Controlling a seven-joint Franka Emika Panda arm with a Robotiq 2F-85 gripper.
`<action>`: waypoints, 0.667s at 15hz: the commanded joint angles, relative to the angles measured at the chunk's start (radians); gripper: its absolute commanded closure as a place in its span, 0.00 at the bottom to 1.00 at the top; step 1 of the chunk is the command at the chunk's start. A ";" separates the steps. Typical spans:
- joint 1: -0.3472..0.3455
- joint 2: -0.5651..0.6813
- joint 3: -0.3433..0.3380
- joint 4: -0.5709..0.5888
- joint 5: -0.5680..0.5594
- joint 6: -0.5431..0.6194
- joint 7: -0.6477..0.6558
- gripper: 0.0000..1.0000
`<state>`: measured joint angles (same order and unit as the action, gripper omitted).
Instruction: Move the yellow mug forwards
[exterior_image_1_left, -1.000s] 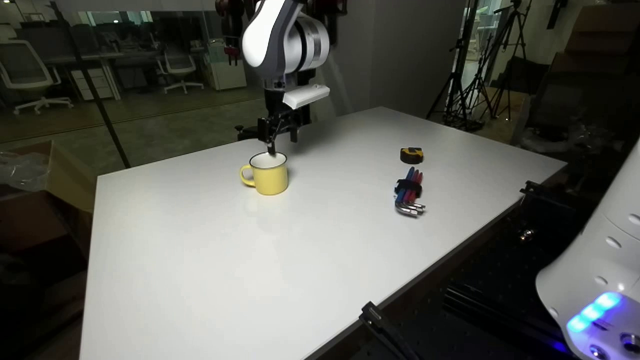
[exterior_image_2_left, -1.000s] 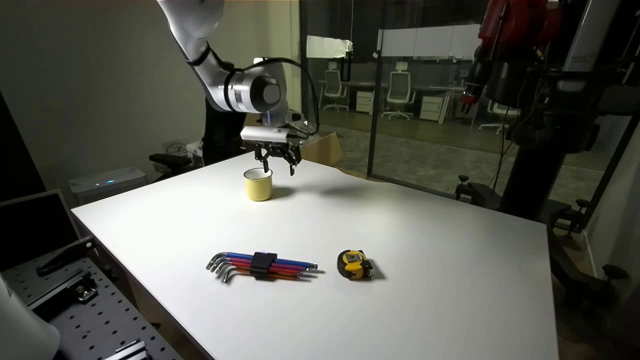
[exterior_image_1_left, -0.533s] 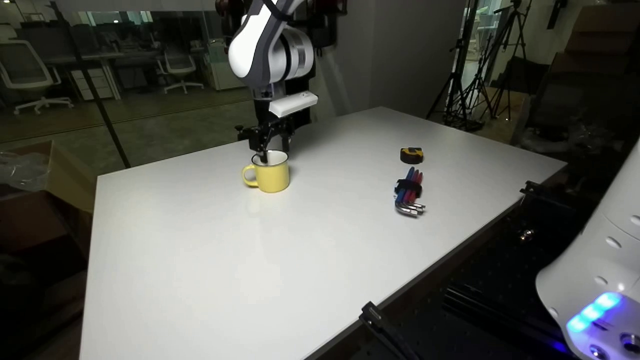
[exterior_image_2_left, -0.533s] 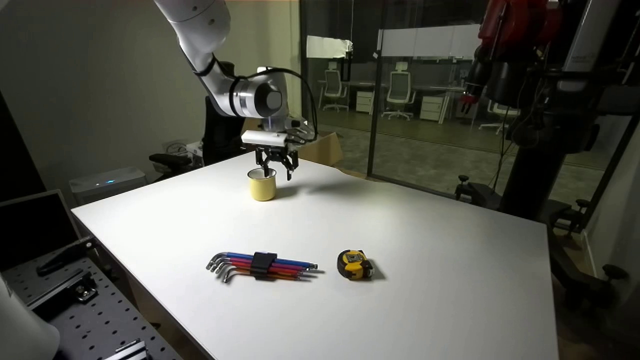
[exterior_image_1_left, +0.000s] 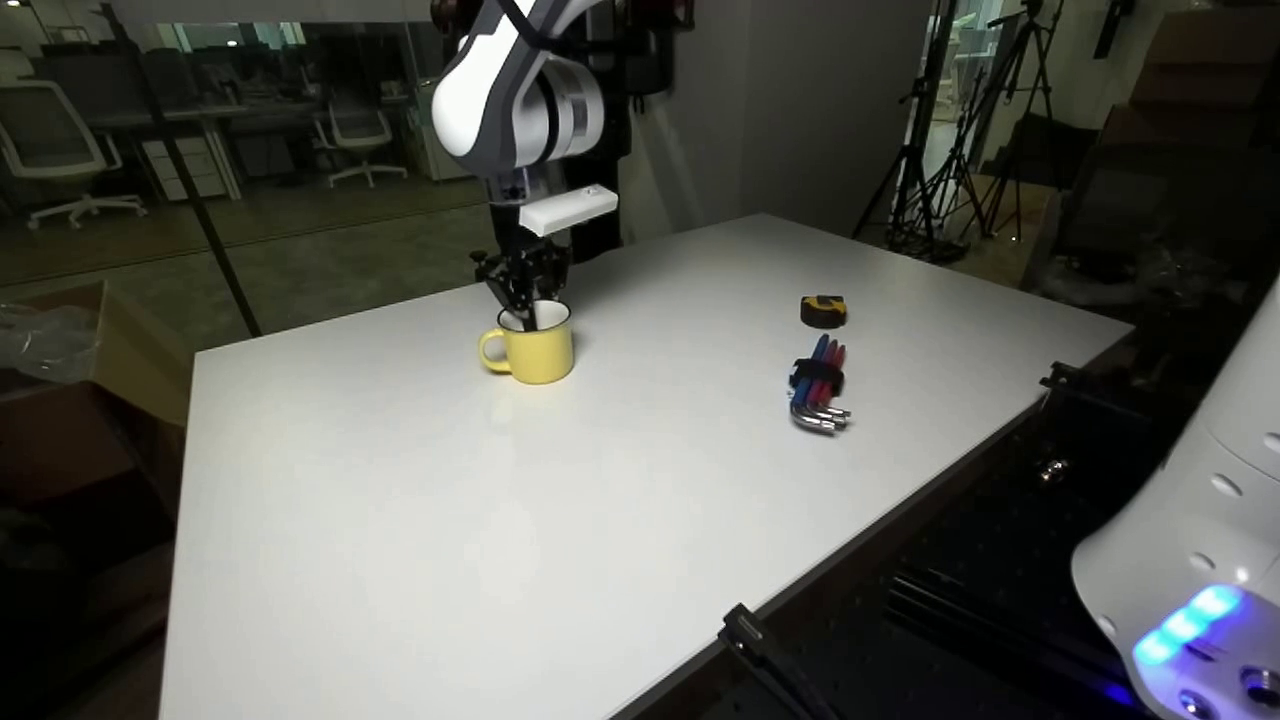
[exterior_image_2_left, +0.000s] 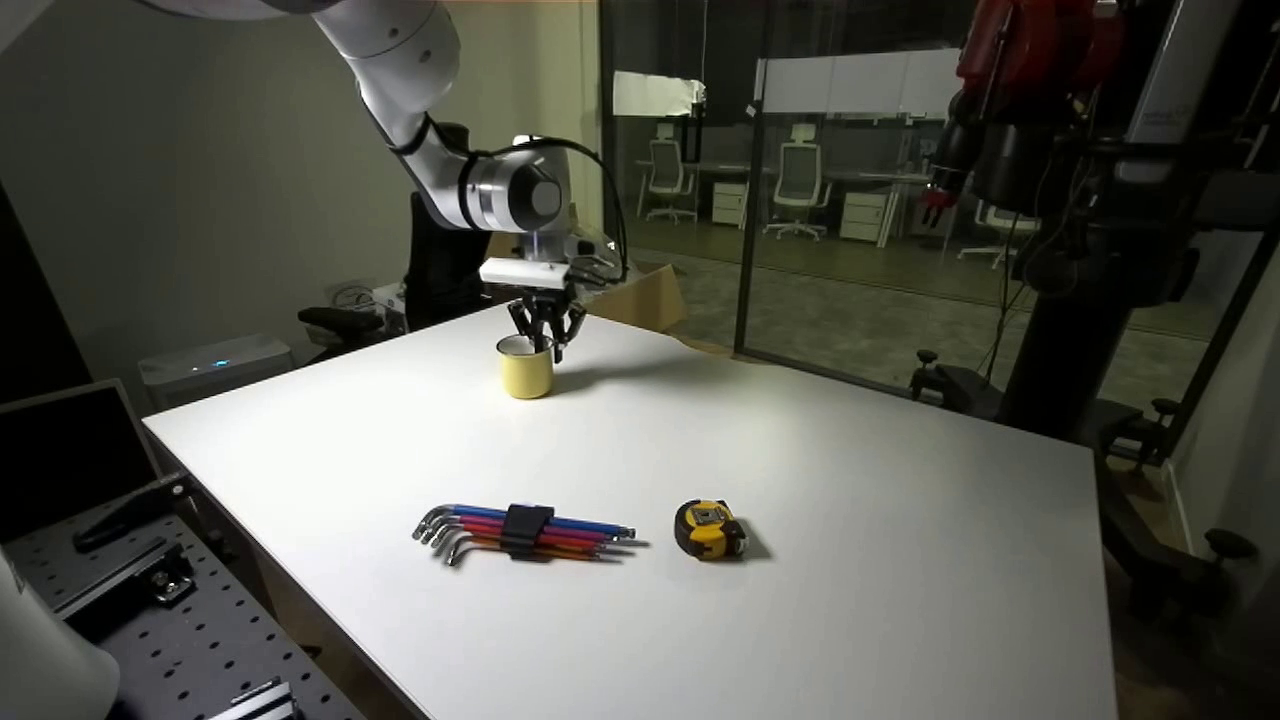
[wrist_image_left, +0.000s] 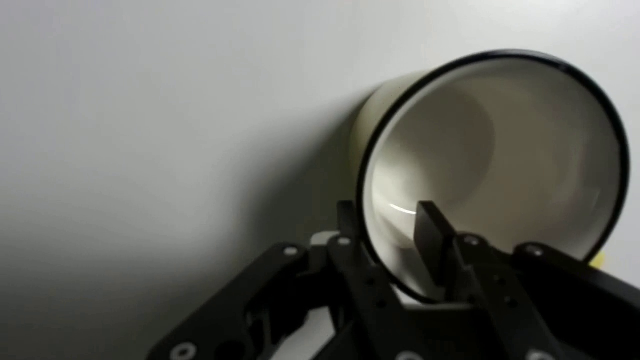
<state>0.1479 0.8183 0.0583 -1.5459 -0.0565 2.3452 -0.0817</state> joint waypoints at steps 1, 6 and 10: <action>0.006 0.009 0.001 0.041 0.001 -0.041 0.042 0.95; 0.000 0.002 0.007 0.028 0.011 -0.054 0.044 0.97; -0.005 0.002 0.011 0.015 0.004 -0.045 0.014 0.90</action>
<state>0.1477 0.8183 0.0627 -1.5345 -0.0465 2.3029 -0.0724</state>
